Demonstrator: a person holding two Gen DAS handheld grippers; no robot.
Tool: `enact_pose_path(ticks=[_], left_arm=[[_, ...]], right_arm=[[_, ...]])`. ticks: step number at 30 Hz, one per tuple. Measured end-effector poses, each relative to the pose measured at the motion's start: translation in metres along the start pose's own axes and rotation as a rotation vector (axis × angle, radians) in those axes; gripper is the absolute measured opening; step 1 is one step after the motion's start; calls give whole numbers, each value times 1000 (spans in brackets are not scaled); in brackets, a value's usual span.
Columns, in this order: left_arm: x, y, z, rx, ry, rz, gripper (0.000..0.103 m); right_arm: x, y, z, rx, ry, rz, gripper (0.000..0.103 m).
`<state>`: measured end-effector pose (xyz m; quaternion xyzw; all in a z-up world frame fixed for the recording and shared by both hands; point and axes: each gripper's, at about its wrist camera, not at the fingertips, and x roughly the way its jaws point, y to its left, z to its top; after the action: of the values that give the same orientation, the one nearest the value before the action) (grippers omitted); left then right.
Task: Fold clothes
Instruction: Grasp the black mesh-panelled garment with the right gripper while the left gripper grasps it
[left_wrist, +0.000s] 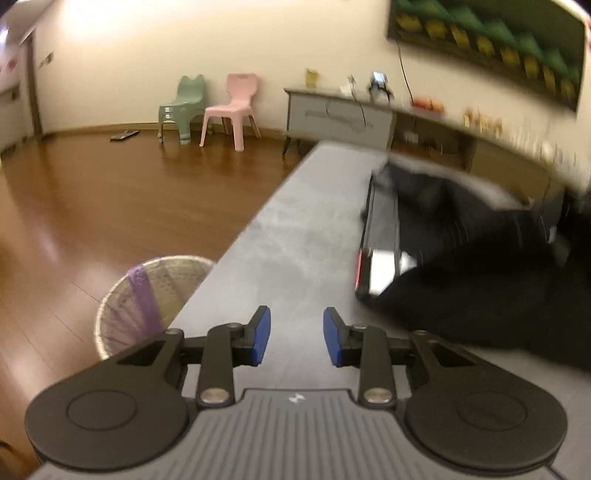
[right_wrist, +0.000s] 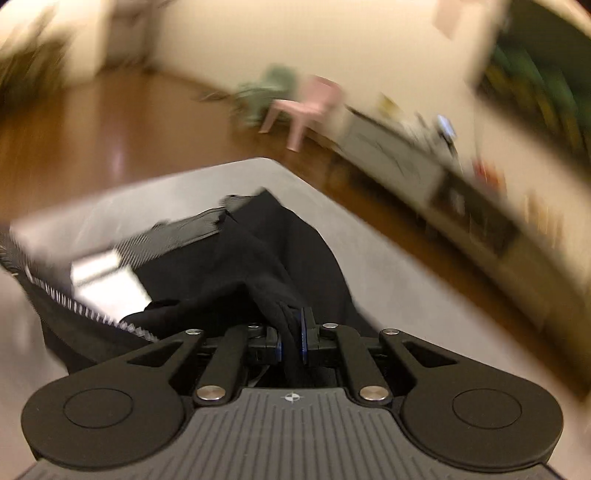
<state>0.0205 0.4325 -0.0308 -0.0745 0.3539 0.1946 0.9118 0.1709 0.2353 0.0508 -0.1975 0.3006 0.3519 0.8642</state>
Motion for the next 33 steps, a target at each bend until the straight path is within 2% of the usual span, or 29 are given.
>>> enact_pose_path(ticks=[4, 6, 8, 10, 11, 12, 13, 15, 17, 20, 22, 24, 26, 27, 28, 33], left_arm=[[9, -32, -3, 150, 9, -29, 31], [20, -40, 5, 150, 18, -45, 32], [25, -45, 16, 124, -16, -42, 32], [22, -51, 25, 90, -96, -112, 32], [24, -56, 28, 84, -101, -165, 34], [26, -61, 32, 80, -103, -215, 34], [33, -68, 34, 81, -76, -219, 35], [44, -77, 38, 77, -36, -205, 35], [48, -79, 39, 56, -12, -193, 33], [48, -78, 37, 51, 12, -183, 33], [48, -77, 34, 60, 25, -170, 33], [53, -71, 34, 35, 49, -159, 30], [54, -66, 34, 6, 64, -158, 24], [53, -64, 35, -9, 67, -162, 24], [51, -61, 34, -21, 70, -168, 24], [42, -51, 31, -55, 79, -181, 23]], right_arm=[[7, -25, -13, 225, 7, 73, 8], [8, -32, -12, 260, 7, 82, 8], [9, -36, -12, 268, 7, 80, 8], [7, -35, -11, 232, 3, 56, 10], [5, -33, -10, 205, 2, 43, 11], [4, -25, -8, 111, 9, 15, 20], [2, -16, -6, 14, 15, -13, 36], [-6, 11, -2, -242, -3, -83, 49], [-14, 38, 3, -466, -24, -111, 56], [-15, 76, 11, -745, -23, -86, 67], [-1, 102, 10, -952, 51, -43, 70], [21, 119, 3, -1127, 167, -24, 67], [14, 105, 12, -967, 129, -4, 41], [10, 98, 17, -887, 111, 6, 11], [6, 91, 22, -808, 92, 16, 7], [-13, 56, 46, -407, 0, 63, 4]])
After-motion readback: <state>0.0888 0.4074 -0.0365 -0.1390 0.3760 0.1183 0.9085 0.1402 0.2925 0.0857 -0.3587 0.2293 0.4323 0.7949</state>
